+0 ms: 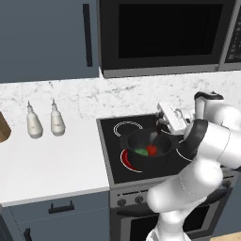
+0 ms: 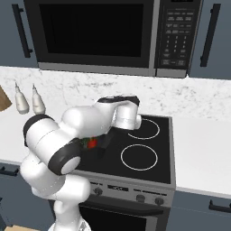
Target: Put the broccoli and bell pepper in the pot. Retrieve the spatula and lightly stir the vegetables in the pot.
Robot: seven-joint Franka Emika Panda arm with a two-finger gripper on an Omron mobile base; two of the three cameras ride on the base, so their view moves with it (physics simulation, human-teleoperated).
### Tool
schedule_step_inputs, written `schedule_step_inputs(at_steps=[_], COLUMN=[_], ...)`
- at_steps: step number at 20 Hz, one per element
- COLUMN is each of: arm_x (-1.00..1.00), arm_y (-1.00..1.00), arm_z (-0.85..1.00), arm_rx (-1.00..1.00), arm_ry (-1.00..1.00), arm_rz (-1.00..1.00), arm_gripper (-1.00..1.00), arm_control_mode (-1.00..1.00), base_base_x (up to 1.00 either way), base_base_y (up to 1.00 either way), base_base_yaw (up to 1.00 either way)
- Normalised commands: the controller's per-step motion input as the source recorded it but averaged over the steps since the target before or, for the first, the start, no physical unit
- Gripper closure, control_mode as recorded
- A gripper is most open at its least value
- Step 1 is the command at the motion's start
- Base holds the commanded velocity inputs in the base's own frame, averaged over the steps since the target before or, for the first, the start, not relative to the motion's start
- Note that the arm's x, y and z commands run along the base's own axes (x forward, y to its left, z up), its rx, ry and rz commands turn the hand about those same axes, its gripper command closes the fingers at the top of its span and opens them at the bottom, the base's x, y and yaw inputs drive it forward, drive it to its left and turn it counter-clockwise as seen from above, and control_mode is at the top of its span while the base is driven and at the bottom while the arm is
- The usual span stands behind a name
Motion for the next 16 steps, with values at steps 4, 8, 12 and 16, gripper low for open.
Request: schedule_step_inputs(at_steps=[4,8,12,16], arm_x=[0.0,0.0,0.0,0.0], arm_y=[0.28,0.27,0.28,0.02], arm_z=[-0.39,-0.36,-0.13,0.02], arm_rx=[0.0,0.0,0.0,0.0], arm_ry=[-0.08,-0.03,0.0,0.03], arm_rz=[0.08,0.07,0.03,0.0], arm_gripper=[1.0,1.0,1.0,1.0], arm_control_mode=[-1.0,-1.0,-1.0,-1.0], base_base_x=[0.0,0.0,0.0,0.0], base_base_y=[0.0,0.0,0.0,0.0], base_base_yaw=[0.0,0.0,0.0,0.0])
